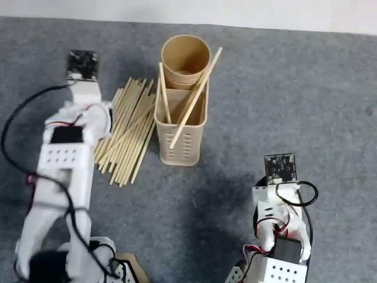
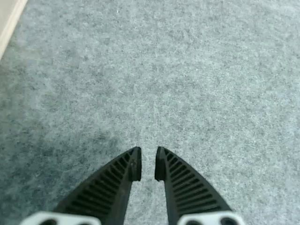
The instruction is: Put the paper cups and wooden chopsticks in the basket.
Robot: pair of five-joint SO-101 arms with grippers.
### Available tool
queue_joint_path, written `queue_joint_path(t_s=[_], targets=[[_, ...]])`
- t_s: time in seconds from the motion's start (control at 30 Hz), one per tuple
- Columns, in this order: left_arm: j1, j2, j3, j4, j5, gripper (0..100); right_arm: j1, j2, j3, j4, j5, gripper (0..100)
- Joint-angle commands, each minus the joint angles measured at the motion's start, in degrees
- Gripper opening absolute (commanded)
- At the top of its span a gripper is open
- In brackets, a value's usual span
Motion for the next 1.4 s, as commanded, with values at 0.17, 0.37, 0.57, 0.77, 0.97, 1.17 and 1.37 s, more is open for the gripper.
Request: queue_joint_path(t_s=[0.17, 0.37, 0.57, 0.77, 0.97, 1.17, 1.37], targets=[[0.48, 20.26, -16.48, 17.41, -13.45, 14, -0.40, -0.57, 7.43, -0.84, 0.53, 6.7], [1.89, 34.42, -32.40, 25.93, -18.02, 14, -0.40, -0.57, 7.43, -0.84, 0.53, 6.7], [5.23, 44.97, -44.97, 32.88, -20.92, 14, -0.40, -0.57, 7.43, -0.84, 0.53, 6.7], [6.90, 51.56, -48.48, 34.11, -20.92, 18, -0.40, -0.57, 7.43, -0.84, 0.53, 6.7], [5.14, 54.64, -48.57, 31.56, -20.92, 15, -0.40, -0.57, 7.43, -0.84, 0.53, 6.7], [4.26, 54.64, -48.40, 30.42, -21.01, 5, -0.40, -0.57, 7.43, -0.84, 0.53, 6.7], [4.44, 54.64, -48.57, 30.42, -22.07, 0, -0.40, -0.57, 7.43, -0.84, 0.53, 6.7]])
